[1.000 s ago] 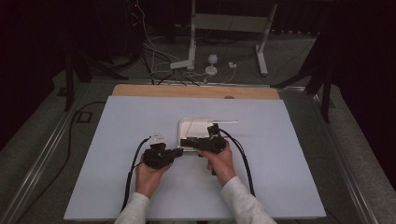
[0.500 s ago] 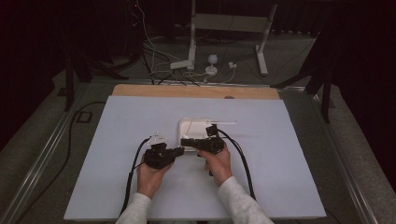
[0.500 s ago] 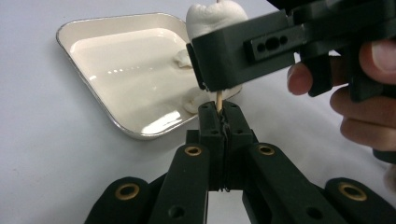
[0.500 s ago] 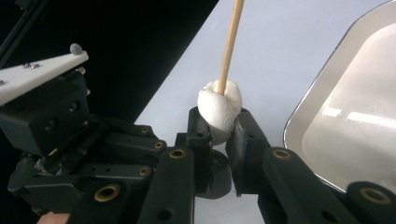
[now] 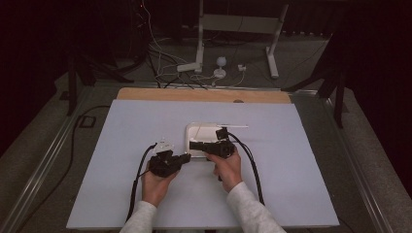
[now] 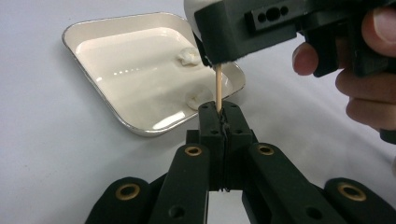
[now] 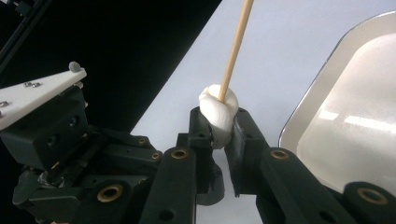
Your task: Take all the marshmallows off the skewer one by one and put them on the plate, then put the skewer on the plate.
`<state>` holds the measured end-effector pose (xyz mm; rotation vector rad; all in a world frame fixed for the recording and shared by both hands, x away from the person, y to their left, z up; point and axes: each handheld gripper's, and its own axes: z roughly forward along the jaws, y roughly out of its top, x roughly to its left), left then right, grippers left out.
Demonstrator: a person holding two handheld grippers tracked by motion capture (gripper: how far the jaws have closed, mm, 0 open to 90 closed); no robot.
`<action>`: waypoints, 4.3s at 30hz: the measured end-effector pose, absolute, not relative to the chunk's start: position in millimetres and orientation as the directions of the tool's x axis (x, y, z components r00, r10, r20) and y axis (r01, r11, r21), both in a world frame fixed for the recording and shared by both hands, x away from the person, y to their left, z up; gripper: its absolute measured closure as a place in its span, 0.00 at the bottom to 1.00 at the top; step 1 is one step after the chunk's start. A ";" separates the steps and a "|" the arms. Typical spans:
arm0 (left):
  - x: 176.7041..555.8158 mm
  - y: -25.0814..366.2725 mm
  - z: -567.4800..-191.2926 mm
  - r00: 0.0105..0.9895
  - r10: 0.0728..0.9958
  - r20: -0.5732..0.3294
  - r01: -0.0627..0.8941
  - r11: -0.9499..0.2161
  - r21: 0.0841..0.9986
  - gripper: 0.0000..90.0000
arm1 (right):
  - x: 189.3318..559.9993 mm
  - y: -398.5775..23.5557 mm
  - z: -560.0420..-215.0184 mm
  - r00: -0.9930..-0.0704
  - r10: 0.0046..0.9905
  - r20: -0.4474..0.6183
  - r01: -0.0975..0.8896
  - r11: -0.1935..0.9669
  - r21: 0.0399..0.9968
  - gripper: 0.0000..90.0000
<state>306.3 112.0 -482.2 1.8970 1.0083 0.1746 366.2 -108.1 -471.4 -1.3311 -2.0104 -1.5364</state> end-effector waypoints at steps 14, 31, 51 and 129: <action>294.9 114.5 -482.3 0.691 0.694 -0.204 0.543 -0.312 0.780 1.00 | 381.1 -137.6 -450.1 -0.517 0.503 0.693 0.768 -0.085 0.634 0.91; 296.1 135.8 -484.7 0.611 0.762 -0.216 0.609 -0.278 0.742 1.00 | 394.9 -173.7 -431.6 -0.491 0.675 0.551 0.715 -0.050 0.698 0.91; 357.2 90.6 -492.8 0.485 0.803 -0.348 0.713 -0.132 0.689 0.94 | 396.5 -154.3 -470.0 -0.506 0.735 0.451 0.763 0.137 0.631 0.38; 256.0 230.3 -464.9 0.511 0.850 -0.126 0.300 -0.040 0.953 0.01 | 264.4 -309.6 -471.2 -0.565 0.812 0.145 0.425 0.136 0.895 0.00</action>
